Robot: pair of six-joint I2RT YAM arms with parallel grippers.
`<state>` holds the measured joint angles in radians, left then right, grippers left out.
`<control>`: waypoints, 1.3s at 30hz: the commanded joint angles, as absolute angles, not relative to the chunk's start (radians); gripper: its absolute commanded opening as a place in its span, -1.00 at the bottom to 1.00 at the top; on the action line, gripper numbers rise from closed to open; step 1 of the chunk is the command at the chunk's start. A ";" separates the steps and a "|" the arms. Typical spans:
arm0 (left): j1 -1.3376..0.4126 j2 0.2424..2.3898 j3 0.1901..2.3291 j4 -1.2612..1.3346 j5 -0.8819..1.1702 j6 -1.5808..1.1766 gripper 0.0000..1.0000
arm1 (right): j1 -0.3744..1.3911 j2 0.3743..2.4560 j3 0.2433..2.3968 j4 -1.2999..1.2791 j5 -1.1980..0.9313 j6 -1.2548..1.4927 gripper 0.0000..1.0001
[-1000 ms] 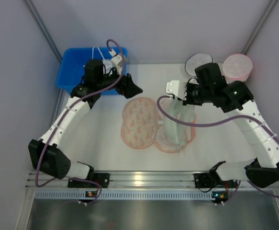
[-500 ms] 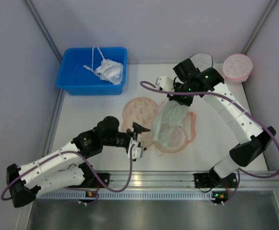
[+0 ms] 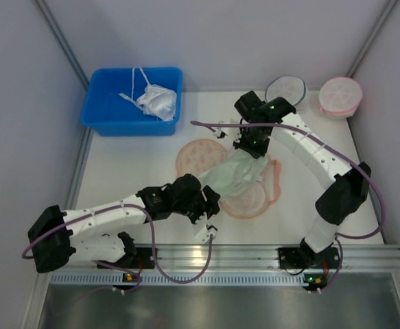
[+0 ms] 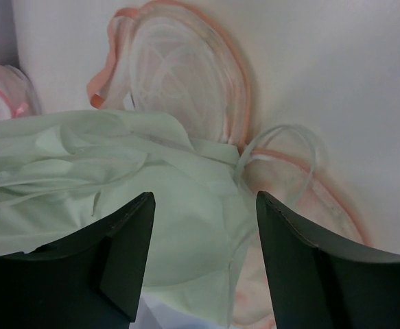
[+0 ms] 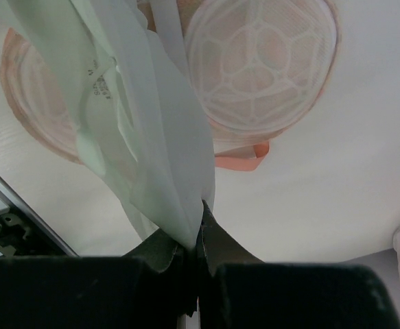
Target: Place the bra in the laundry bag and zip it closed
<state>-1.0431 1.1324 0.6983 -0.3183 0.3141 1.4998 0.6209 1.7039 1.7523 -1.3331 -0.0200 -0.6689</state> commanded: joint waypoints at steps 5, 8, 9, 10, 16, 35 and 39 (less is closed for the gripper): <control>-0.994 1.265 0.678 -0.266 0.224 1.539 0.34 | 0.618 1.729 1.775 -1.407 -0.015 -0.655 -1.00; -0.957 1.330 0.693 -0.245 0.238 1.508 0.26 | 0.609 1.730 1.782 -1.410 -0.014 -0.658 -1.00; -0.950 1.345 0.712 -0.242 0.241 1.499 0.20 | 0.607 1.733 1.784 -1.410 -0.012 -0.660 -1.00; -0.942 1.360 0.724 -0.241 0.244 1.490 0.16 | 0.607 1.732 1.783 -1.410 -0.011 -0.661 -1.00; -0.911 1.431 0.791 -0.227 0.271 1.419 0.16 | 0.600 1.740 1.779 -1.417 -0.020 -0.663 -1.00; -0.848 1.538 0.903 -0.230 0.377 1.209 0.19 | 0.595 1.749 1.781 -1.425 -0.025 -0.661 -1.00; -0.842 1.566 0.963 -0.319 0.396 1.195 -0.33 | 0.589 1.746 1.784 -1.424 -0.011 -0.666 -1.00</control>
<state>-0.8440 1.5635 0.8970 -0.2752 0.3435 1.2213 0.6033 1.7454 1.7523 -1.3331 -0.0193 -0.6693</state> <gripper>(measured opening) 0.387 0.019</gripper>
